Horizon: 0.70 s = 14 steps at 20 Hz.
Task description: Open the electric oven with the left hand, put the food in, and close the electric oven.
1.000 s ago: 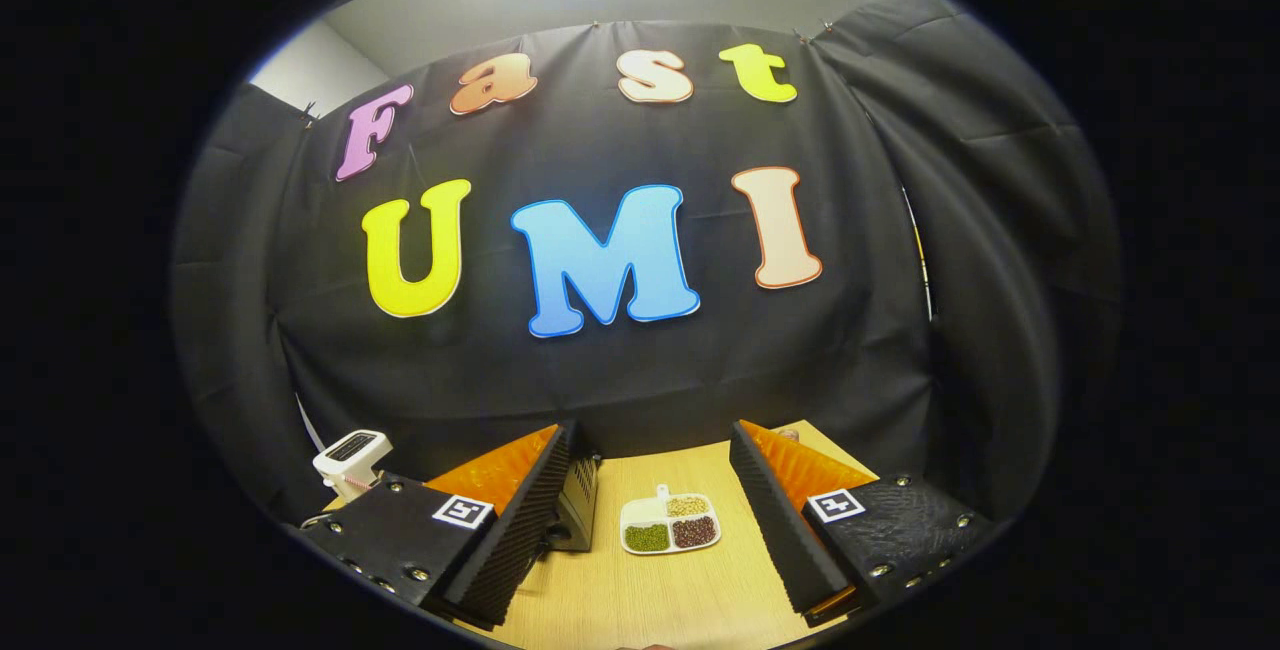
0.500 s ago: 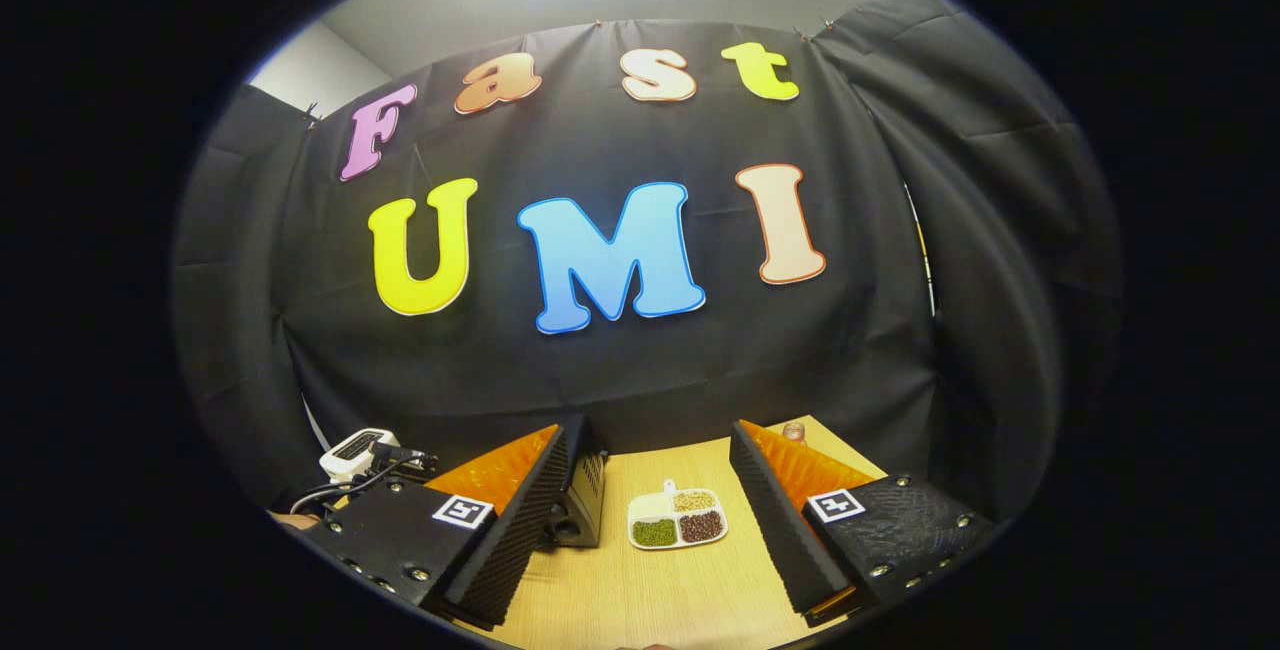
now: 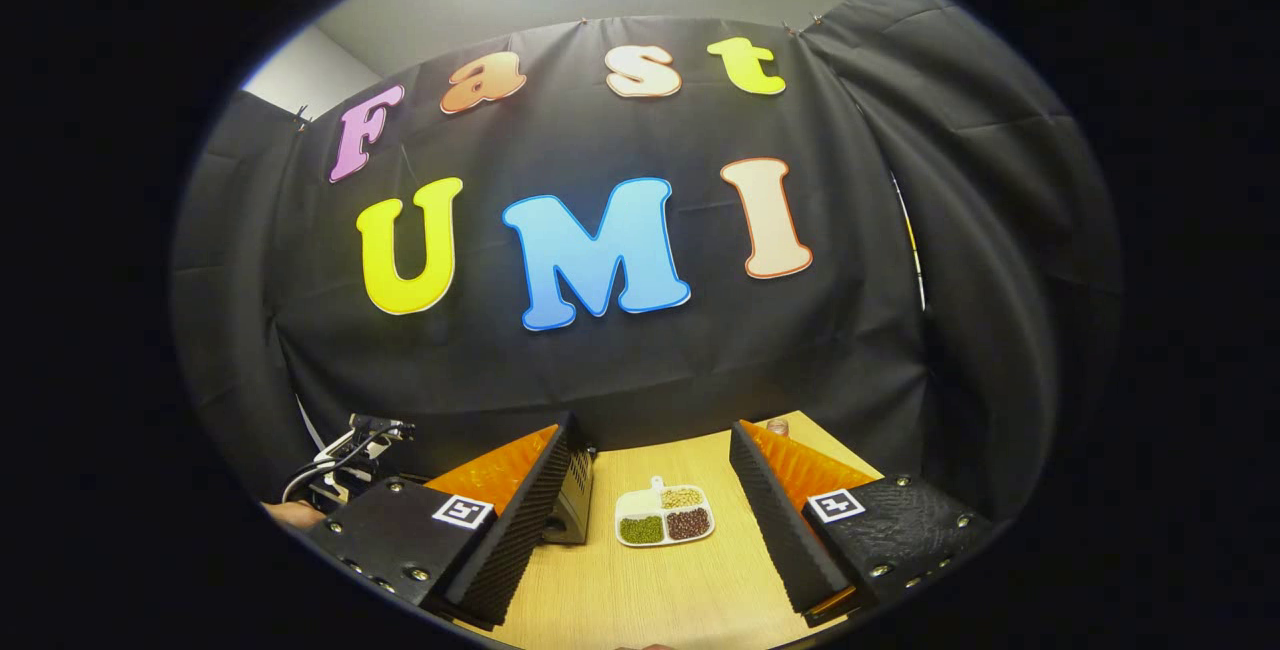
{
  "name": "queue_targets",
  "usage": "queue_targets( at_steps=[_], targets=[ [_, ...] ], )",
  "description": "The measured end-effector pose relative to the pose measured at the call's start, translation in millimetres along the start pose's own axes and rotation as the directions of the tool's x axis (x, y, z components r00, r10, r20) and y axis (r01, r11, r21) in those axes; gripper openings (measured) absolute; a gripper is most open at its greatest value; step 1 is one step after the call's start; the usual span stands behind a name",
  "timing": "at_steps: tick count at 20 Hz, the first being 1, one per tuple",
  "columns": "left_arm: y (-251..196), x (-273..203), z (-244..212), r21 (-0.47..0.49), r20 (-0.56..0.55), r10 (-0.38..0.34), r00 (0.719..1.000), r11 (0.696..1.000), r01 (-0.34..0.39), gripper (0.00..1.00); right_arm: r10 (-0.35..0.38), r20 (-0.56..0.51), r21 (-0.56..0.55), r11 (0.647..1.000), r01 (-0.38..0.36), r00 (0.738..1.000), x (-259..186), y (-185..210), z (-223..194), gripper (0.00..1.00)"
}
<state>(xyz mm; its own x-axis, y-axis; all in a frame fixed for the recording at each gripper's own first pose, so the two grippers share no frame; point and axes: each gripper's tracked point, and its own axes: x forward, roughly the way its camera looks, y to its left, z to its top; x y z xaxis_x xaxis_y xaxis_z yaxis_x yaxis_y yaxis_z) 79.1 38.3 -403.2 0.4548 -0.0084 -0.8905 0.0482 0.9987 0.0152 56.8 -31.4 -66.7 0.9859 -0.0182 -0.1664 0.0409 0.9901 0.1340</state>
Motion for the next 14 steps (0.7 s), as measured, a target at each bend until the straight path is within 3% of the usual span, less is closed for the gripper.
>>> queue_targets(
  at_steps=[4, 7, 10, 14],
  targets=[
    [-4, -22, 25, -0.004, 0.113, 0.012, 0.993, 1.000, -0.012, 1.00, 0.037, -0.005, -0.006, 0.999, -0.037, 0.999, 7, -1, 0, 0.99],
    [-23, -69, 59, -0.015, 0.286, -0.029, 0.958, 0.999, 0.035, 1.00, 0.071, -0.008, -0.008, 0.997, -0.071, 0.997, 14, 0, 2, 0.99],
    [-38, -141, 97, -0.037, 0.502, -0.018, 0.865, 0.998, 0.043, 0.98, 0.109, -0.009, -0.008, 0.994, -0.109, 0.994, 20, 4, 7, 0.99],
    [-50, -248, 130, -0.052, 0.718, 0.028, 0.695, 0.999, 0.013, 1.00, 0.143, 0.019, -0.045, 0.989, -0.142, 0.990, 23, 16, 27, 0.99]
  ],
)
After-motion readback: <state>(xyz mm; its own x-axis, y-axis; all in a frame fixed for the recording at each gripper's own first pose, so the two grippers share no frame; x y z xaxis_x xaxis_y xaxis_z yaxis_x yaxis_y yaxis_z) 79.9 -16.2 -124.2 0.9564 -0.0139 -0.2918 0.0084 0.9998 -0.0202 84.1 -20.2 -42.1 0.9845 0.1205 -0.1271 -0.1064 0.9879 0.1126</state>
